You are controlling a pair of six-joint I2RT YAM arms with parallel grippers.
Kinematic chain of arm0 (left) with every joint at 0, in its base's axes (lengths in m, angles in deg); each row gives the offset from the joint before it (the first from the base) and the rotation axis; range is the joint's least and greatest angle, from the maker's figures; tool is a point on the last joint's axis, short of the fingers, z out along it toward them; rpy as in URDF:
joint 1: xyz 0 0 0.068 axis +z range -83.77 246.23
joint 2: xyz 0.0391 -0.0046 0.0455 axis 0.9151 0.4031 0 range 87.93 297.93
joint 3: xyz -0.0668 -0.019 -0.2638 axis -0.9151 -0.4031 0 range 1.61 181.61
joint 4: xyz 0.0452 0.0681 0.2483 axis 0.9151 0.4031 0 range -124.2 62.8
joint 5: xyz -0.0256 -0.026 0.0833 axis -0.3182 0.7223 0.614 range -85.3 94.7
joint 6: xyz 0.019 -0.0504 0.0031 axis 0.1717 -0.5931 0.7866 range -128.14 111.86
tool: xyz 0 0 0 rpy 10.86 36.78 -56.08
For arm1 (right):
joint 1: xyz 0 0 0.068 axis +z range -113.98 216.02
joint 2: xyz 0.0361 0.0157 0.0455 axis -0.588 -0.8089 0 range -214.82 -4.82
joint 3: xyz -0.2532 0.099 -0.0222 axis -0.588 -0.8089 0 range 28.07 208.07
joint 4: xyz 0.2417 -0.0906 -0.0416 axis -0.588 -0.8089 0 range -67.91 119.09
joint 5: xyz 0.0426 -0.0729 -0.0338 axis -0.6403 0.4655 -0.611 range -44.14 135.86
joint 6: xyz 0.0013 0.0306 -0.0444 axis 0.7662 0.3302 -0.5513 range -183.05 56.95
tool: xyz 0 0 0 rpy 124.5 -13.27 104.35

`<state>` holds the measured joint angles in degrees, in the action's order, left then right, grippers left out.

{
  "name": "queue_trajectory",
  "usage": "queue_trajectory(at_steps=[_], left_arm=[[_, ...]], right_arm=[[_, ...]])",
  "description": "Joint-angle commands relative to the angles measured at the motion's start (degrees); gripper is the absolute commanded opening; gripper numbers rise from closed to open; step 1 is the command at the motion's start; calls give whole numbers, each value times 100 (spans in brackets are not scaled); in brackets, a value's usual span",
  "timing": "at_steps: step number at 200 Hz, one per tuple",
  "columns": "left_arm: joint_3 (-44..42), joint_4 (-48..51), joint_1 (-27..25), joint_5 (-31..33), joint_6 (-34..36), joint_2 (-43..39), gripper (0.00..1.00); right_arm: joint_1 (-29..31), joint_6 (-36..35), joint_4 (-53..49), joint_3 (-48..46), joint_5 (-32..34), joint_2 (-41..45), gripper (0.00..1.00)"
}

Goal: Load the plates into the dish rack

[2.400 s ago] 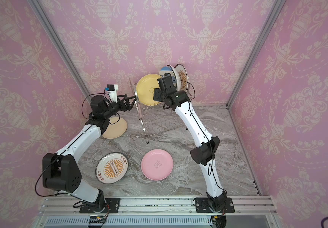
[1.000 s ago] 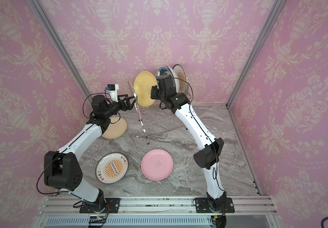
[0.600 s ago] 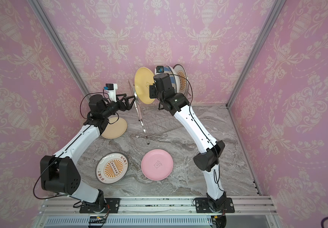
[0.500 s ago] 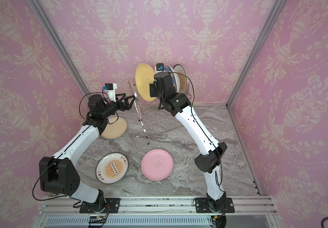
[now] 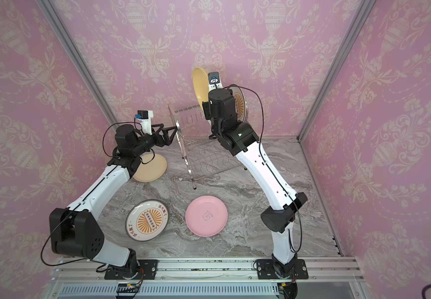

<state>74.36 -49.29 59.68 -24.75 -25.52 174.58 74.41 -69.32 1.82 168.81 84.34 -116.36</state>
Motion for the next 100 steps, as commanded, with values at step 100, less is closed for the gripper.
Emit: queue_trajectory(at_steps=[100], left_arm=[[-147, 232, 22, 89, 50, -177, 99]], right_arm=[[-215, -2, 178, 212, 455, -842, 0]])
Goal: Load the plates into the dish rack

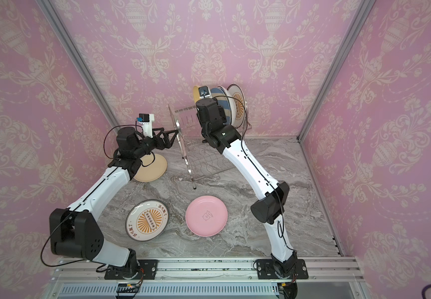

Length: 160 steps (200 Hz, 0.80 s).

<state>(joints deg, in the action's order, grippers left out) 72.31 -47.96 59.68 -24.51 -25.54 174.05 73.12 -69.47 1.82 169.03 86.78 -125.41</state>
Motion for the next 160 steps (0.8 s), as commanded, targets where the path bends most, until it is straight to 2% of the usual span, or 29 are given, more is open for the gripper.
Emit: queue_trajectory(at_steps=[1, 83, 160], left_arm=[[58, 100, 22, 65, 48, -124, 99], [102, 154, 22, 12, 38, -9, 99], [93, 158, 23, -15, 19, 9, 99]], right_arm=[[-92, 15, 187, 188, 212, 63, 0], [-196, -111, 333, 194, 87, 86, 0], [-300, 316, 38, 203, -393, -42, 0]])
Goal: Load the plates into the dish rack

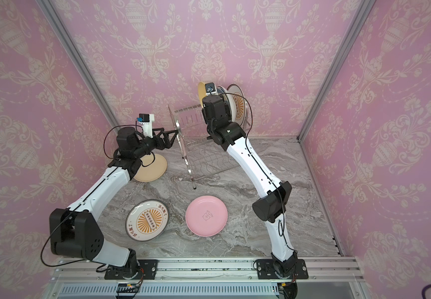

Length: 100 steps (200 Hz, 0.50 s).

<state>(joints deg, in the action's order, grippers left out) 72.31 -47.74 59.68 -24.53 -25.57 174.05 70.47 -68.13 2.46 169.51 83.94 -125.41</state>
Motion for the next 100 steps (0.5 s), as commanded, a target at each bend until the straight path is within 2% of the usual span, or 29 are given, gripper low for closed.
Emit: queue_trajectory(at_steps=[1, 100], left_arm=[[93, 134, 22, -12, 25, 5, 99], [86, 157, 24, -13, 46, 1, 99]], right_arm=[[-40, 178, -22, 155, -108, -43, 0], [-9, -28, -172, 190, 3, -265, 0]])
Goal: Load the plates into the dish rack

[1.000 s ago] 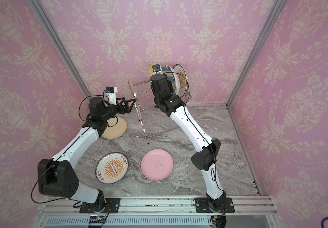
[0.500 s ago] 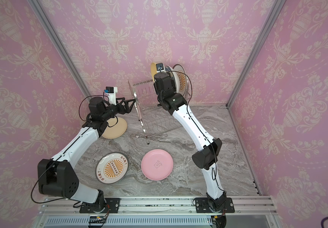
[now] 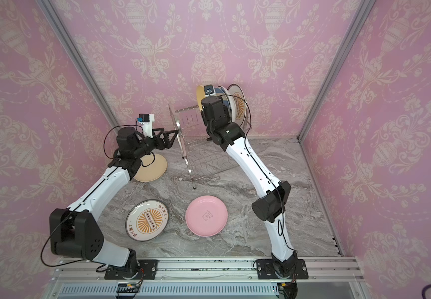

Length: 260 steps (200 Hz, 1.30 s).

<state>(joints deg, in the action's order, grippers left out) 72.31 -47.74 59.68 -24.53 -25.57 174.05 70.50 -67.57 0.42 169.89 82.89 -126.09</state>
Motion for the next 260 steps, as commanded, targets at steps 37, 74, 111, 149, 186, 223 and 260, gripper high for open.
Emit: queue_trajectory(at_steps=[37, 74, 111, 149, 186, 223, 260], left_arm=[[85, 178, 26, -3, 71, 0, 99], [76, 179, 29, -3, 73, -13, 99], [76, 177, 22, 3, 82, -28, 99], [93, 177, 25, 7, 100, -6, 99], [120, 167, 22, -8, 81, 23, 99], [122, 211, 29, -23, 90, 27, 99], [120, 271, 26, 9, 158, 11, 99]], right_arm=[[-16, -268, 55, 224, 195, -313, 0], [-20, -334, -10, 179, 133, -384, 0], [-20, -396, 61, 144, 126, -408, 4], [-124, -408, 71, 355, -95, -437, 0], [-187, -367, -22, 442, -263, -372, 0], [-203, -253, -400, 393, -408, -323, 0], [-203, -213, -429, 105, -353, -277, 0]])
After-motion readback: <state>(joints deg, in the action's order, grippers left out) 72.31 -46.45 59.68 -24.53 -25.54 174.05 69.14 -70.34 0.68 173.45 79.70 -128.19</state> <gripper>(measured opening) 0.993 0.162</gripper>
